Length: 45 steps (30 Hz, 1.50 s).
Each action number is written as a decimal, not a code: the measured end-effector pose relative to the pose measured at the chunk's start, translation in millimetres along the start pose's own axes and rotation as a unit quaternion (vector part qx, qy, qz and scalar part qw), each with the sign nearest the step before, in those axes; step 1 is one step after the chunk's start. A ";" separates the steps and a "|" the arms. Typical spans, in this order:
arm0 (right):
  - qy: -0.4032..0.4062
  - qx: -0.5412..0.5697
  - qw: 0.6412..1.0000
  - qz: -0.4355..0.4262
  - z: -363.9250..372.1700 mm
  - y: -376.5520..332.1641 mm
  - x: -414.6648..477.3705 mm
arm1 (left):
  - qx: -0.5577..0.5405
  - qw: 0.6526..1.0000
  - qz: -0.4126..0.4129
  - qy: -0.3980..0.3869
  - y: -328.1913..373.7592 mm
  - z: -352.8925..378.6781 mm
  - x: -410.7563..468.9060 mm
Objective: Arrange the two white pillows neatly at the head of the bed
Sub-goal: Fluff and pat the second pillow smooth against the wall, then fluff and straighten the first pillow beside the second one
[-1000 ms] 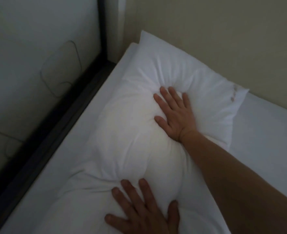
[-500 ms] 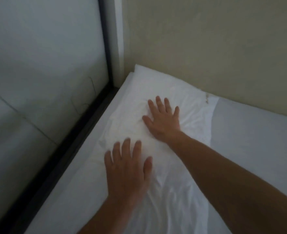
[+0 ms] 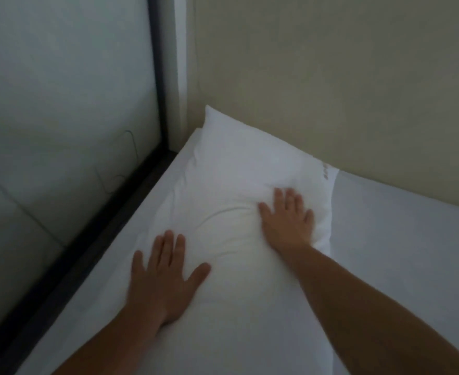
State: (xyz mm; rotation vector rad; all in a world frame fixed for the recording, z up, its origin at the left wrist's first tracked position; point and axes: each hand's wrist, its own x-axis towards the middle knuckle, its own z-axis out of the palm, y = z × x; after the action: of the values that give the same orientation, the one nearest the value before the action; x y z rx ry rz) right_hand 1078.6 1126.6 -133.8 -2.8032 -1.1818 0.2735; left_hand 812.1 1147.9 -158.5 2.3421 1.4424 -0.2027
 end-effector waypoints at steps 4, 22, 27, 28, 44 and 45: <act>-0.004 -0.003 0.998 0.067 -47.0 29.9 -27.2 | 0.005 1.000 -0.017 0.020 -1.6 -25.0 -44.6; -0.076 -0.009 0.983 -0.169 3.0 -16.0 -270.0 | 0.119 0.975 0.187 0.016 3.2 -55.5 -169.3; -0.116 -0.043 0.991 0.049 -28.6 44.6 -300.4 | 0.186 0.966 0.134 -0.116 0.6 -60.2 -188.7; -0.103 -0.041 0.993 0.037 -37.4 49.7 -311.0 | 0.181 0.968 0.141 -0.098 9.3 -65.4 -195.3; -0.001 -0.036 0.981 0.189 -80.9 446.9 -638.8 | -0.049 0.862 0.500 -0.066 261.1 148.1 -565.6; -0.015 -0.054 0.979 0.197 -78.1 476.2 -657.7 | -0.044 0.855 0.511 -0.083 279.0 166.8 -590.2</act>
State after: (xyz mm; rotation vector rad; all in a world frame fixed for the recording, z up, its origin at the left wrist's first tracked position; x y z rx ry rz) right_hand 977.3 322.4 -42.5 -3.1217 -0.6509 0.2855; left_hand 798.2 481.9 -57.0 2.5760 0.0015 -0.0282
